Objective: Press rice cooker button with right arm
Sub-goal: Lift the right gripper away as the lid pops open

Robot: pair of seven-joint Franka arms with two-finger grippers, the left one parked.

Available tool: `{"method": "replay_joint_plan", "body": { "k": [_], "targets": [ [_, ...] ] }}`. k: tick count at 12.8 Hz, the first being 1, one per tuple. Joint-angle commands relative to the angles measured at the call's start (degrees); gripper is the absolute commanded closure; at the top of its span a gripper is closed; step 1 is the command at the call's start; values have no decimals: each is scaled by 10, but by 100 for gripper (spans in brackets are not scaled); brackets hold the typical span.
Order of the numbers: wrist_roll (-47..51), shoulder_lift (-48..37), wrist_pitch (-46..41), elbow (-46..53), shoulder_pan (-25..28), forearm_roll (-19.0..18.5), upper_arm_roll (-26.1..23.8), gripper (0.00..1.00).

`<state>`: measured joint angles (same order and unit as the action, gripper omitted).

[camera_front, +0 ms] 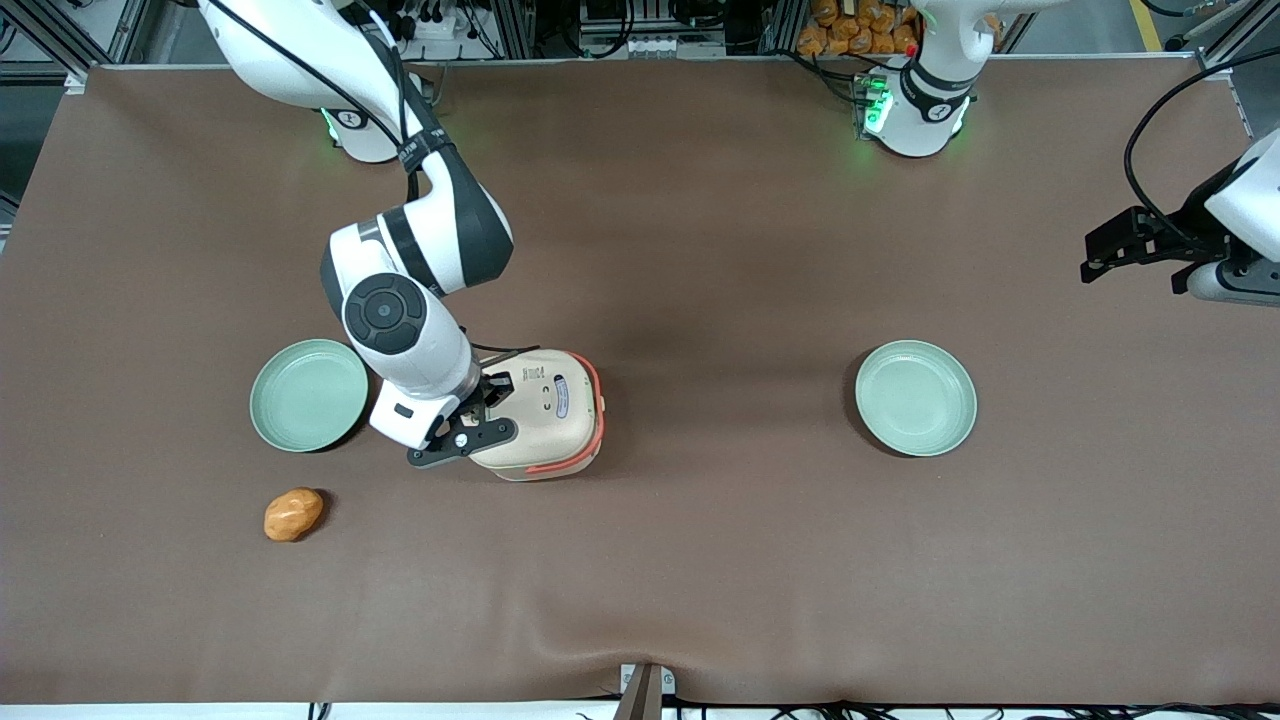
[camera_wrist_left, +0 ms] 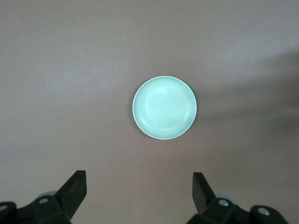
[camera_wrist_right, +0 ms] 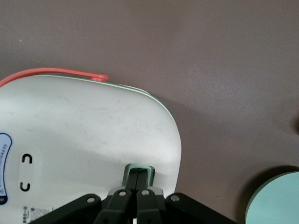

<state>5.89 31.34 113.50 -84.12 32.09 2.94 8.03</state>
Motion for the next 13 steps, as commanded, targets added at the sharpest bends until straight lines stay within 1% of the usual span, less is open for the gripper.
{"method": "replay_joint_plan", "body": {
  "k": [1,4,5,7,8,9,10,11,13],
  "targets": [
    [-1,1,34,-46,-2,3,3,100],
    [-1,-9,23,-37,-4,11,4,100],
    [-1,-19,8,-26,-5,16,4,100],
    [-1,-40,-42,7,-10,45,5,100],
    [-2,-57,-71,25,-18,54,6,97],
    [-3,-71,-98,44,-24,55,6,76],
    [-3,-82,-124,60,-30,54,8,20],
    [-2,-93,-143,66,-37,53,8,0],
    [-2,-119,-168,70,-50,49,16,0]
  ]
}}
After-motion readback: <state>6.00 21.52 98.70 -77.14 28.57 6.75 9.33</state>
